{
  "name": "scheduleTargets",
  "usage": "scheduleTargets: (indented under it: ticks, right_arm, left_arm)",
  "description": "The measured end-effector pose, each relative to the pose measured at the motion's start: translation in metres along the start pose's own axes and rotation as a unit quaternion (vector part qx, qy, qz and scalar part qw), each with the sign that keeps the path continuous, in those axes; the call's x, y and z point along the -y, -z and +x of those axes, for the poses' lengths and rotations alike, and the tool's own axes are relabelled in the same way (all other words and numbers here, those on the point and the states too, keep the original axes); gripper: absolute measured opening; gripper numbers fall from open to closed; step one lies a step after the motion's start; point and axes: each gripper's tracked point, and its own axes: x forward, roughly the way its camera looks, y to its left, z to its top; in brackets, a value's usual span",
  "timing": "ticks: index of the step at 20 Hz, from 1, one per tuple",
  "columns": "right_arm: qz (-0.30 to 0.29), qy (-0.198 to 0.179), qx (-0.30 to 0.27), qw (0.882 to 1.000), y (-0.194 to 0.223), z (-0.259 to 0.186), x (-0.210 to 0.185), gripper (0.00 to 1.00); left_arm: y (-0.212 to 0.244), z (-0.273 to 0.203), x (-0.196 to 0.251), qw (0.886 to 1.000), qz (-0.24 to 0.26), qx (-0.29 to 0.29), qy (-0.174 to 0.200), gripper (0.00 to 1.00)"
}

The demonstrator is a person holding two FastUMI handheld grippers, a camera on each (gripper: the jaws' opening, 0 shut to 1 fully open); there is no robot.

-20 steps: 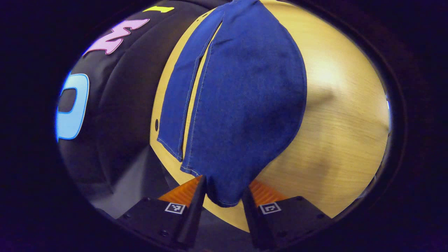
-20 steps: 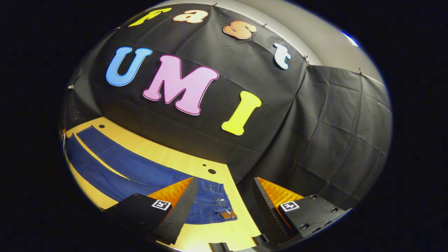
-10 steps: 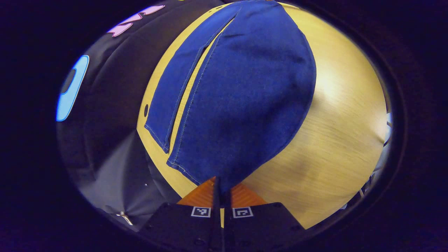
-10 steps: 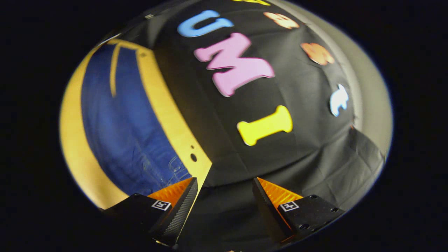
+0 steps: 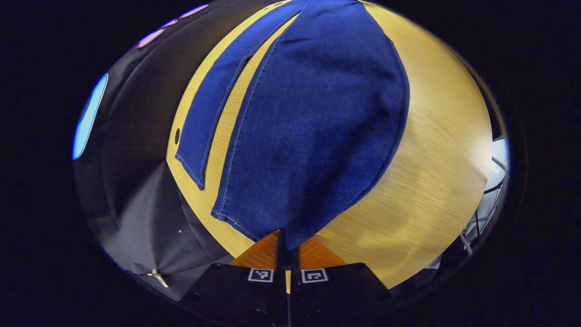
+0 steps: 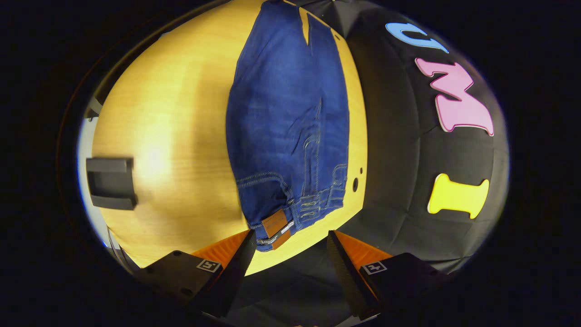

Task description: Grasp the waist and the cuffs of the jeans and fold them to make the two legs overlap; first hold the waist and fold one-third of the jeans toward the cuffs, then hold the cuffs and fold the remaining one-third in the same direction to finish folding.

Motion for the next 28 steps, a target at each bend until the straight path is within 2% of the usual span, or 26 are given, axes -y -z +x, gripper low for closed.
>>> scheduleTargets:
  ticks: [5, 7, 10, 12, 14, 15, 16, 18, 20, 22, 24, 25, 26, 27, 28]
  right_arm:
    - [-0.017, -0.011, -0.005, 1.000, -0.001, 0.032, -0.003, 0.95]
    - [-0.007, -0.026, -0.018, 0.999, 0.000, 0.040, -0.007, 0.96]
    - [0.015, -0.050, -0.016, 0.999, 0.008, 0.027, -0.011, 0.94]
    - [-0.013, -0.055, -0.003, 0.998, 0.013, 0.007, -0.025, 0.96]
    - [-0.041, -0.048, 0.004, 0.998, 0.010, 0.011, -0.031, 0.96]
    - [-0.044, -0.055, -0.011, 0.997, 0.013, 0.022, -0.039, 0.96]
    - [-0.052, -0.046, -0.021, 0.997, 0.017, 0.029, -0.037, 0.96]
    - [-0.043, -0.022, -0.026, 0.998, 0.012, 0.047, -0.018, 0.88]
    - [-0.036, -0.010, -0.036, 0.999, 0.007, 0.062, -0.008, 0.88]
    - [-0.041, -0.010, -0.038, 0.998, 0.004, 0.074, -0.007, 0.78]
    - [-0.040, -0.014, -0.035, 0.998, 0.003, 0.085, -0.009, 0.34]
    - [-0.036, -0.015, -0.031, 0.999, 0.004, 0.085, -0.009, 0.35]
    - [-0.027, -0.022, -0.030, 0.999, 0.005, 0.083, -0.010, 0.15]
    - [-0.012, -0.040, -0.026, 0.999, 0.003, 0.079, -0.014, 0.22]
    - [-0.001, -0.059, -0.025, 0.998, 0.003, 0.075, -0.018, 0.13]
  left_arm:
    - [0.000, 0.001, 0.000, 1.000, -0.007, -0.011, -0.022, 0.08]
    - [0.000, 0.002, -0.001, 0.999, -0.013, -0.019, -0.027, 0.08]
    - [-0.002, 0.001, 0.000, 0.999, -0.021, -0.023, -0.022, 0.08]
    - [0.000, 0.003, -0.001, 0.999, -0.018, -0.025, -0.023, 0.08]
    - [-0.001, 0.003, 0.000, 0.999, -0.029, -0.025, -0.026, 0.08]
    - [-0.001, 0.003, -0.001, 0.999, -0.036, -0.026, -0.029, 0.08]
    - [-0.001, 0.002, 0.000, 0.998, -0.040, -0.027, -0.031, 0.08]
    - [-0.002, 0.002, 0.000, 0.999, -0.035, -0.025, -0.032, 0.08]
    - [0.000, 0.002, 0.000, 0.999, -0.031, -0.023, -0.035, 0.08]
    - [0.000, 0.000, 0.001, 0.998, -0.035, -0.023, -0.039, 0.08]
    - [-0.002, 0.001, 0.001, 0.998, -0.033, -0.023, -0.041, 0.08]
    - [-0.001, 0.001, 0.001, 0.998, -0.032, -0.023, -0.042, 0.08]
    - [-0.002, 0.001, 0.001, 0.998, -0.031, -0.023, -0.042, 0.08]
    - [-0.001, 0.001, 0.001, 0.998, -0.028, -0.023, -0.044, 0.08]
    - [-0.001, 0.001, 0.001, 0.998, -0.025, -0.024, -0.044, 0.08]
